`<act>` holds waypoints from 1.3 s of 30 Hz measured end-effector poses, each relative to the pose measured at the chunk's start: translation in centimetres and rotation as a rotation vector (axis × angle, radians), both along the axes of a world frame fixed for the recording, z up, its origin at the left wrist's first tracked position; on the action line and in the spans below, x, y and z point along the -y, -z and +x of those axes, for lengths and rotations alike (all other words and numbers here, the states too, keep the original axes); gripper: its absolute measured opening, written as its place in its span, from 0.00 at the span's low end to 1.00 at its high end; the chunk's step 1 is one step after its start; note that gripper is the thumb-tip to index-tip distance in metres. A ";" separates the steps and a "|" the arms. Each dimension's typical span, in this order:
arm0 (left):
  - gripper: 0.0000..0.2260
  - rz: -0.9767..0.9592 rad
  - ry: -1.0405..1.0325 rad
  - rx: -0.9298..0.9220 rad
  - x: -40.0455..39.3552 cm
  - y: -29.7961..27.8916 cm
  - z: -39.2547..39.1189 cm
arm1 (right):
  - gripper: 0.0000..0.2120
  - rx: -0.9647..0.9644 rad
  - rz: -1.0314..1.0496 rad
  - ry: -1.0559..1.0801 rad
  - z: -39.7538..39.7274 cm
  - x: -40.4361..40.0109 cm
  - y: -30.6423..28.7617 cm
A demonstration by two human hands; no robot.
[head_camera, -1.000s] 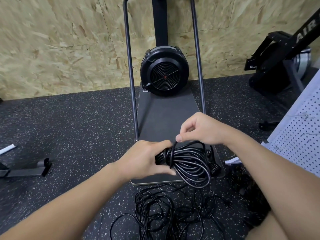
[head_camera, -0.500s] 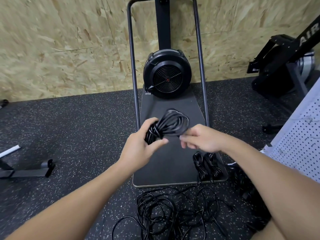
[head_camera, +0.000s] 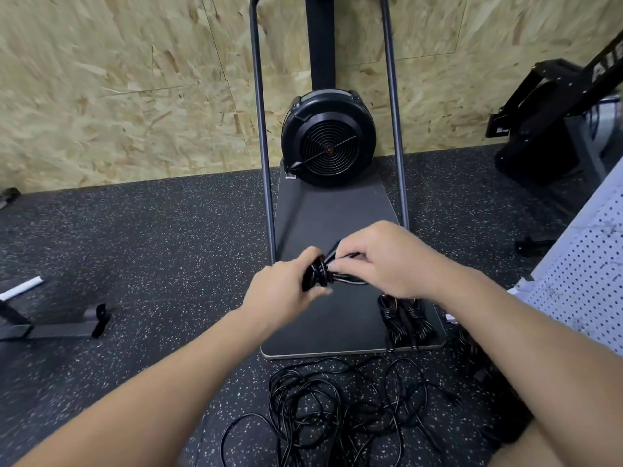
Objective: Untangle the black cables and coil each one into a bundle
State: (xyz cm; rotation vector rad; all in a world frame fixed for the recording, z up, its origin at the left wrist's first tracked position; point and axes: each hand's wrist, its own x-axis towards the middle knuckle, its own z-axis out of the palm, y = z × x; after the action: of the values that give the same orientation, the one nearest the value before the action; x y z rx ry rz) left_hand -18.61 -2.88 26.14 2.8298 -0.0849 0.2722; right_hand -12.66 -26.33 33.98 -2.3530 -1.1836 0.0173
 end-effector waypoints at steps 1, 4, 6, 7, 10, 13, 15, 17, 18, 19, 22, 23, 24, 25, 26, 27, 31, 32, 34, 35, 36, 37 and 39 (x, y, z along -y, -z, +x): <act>0.24 0.021 0.041 -0.016 0.3 -0.2 -0.3 | 0.12 -0.045 0.054 0.022 0.6 0.2 0.2; 0.26 0.044 0.188 -0.050 1.1 -0.9 -1.1 | 0.12 -0.192 0.188 0.064 2.2 1.0 0.8; 0.23 -0.018 0.309 -0.066 1.4 -1.8 -1.8 | 0.12 -0.286 0.246 0.086 2.9 1.3 1.1; 0.21 -0.049 0.362 -0.070 1.7 -2.2 -2.2 | 0.12 -0.333 0.268 0.098 3.1 1.5 1.4; 0.18 -0.138 0.412 -0.086 2.3 -2.9 -3.5 | 0.18 -0.459 0.272 0.102 3.9 1.9 2.3; 0.21 -0.242 0.385 -0.113 2.4 -2.5 -3.9 | 0.24 -0.537 0.212 0.123 4.3 2.3 3.2; 0.21 -0.321 0.384 -0.105 2.3 -2.2 -3.8 | 0.20 -0.606 0.223 0.128 4.4 2.5 3.5; 0.20 -0.420 0.384 -0.099 2.1 -2.2 -3.7 | 0.17 -0.684 0.247 0.135 4.6 2.8 3.8; 0.20 -0.460 0.373 -0.089 2.0 -2.2 -3.7 | 0.15 -0.734 0.250 0.132 4.7 3.1 4.0; 0.21 -0.497 0.355 -0.070 1.9 -2.2 -3.6 | 0.13 -0.788 0.249 0.130 4.7 3.4 4.3; 0.22 -0.638 0.274 0.010 1.8 -2.6 -3.4 | 0.15 -0.852 0.207 0.182 4.4 4.2 4.8; 0.21 -0.679 0.242 0.037 1.8 -2.7 -3.3 | 0.18 -0.820 0.186 0.204 4.5 4.2 4.8; 0.20 -0.702 0.204 0.067 1.8 -2.9 -3.0 | 0.19 -0.788 0.179 0.220 4.6 4.1 4.8; 0.19 -0.709 0.163 0.094 1.7 -2.9 -2.8 | 0.20 -0.769 0.176 0.220 4.6 3.9 4.6; 0.19 -0.704 0.115 0.114 1.6 -2.9 -2.4 | 0.20 -0.746 0.158 0.211 4.6 3.6 4.4; 0.19 -0.688 0.059 0.127 1.4 -2.7 -1.9 | 0.20 -0.724 0.121 0.187 4.5 3.3 4.0; 0.26 -0.499 -0.159 0.114 0.2 -1.5 -0.2 | 0.14 -0.565 -0.055 0.104 2.3 1.7 3.1; 0.29 -0.424 -0.193 0.097 0.1 -1.2 0.0 | 0.14 -0.526 -0.083 0.092 1.5 1.1 2.8; 0.27 -0.243 -0.216 0.083 0.0 -0.7 0.2 | 0.18 -0.468 -0.108 0.050 -0.2 -0.2 2.4; 0.24 -0.181 -0.207 0.088 0.0 -0.6 0.3 | 0.20 -0.413 -0.117 0.032 -0.8 -0.7 2.2; 0.21 -0.143 -0.191 0.096 0.0 -0.6 0.3 | 0.22 -0.342 -0.126 0.027 -1.3 -0.9 1.9; 0.19 -0.112 -0.170 0.101 0.1 -0.5 0.3 | 0.22 -0.278 -0.132 0.026 -1.6 -1.0 1.4; 0.19 -0.037 -0.133 0.094 0.1 -0.5 0.2 | 0.21 -0.211 -0.138 0.017 -1.9 -0.8 0.4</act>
State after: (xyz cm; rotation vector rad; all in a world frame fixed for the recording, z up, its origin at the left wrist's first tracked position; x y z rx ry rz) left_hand -18.39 -3.01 26.62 2.7897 0.0881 0.4321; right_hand -14.52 -25.55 33.62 -2.4088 -1.0902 0.3425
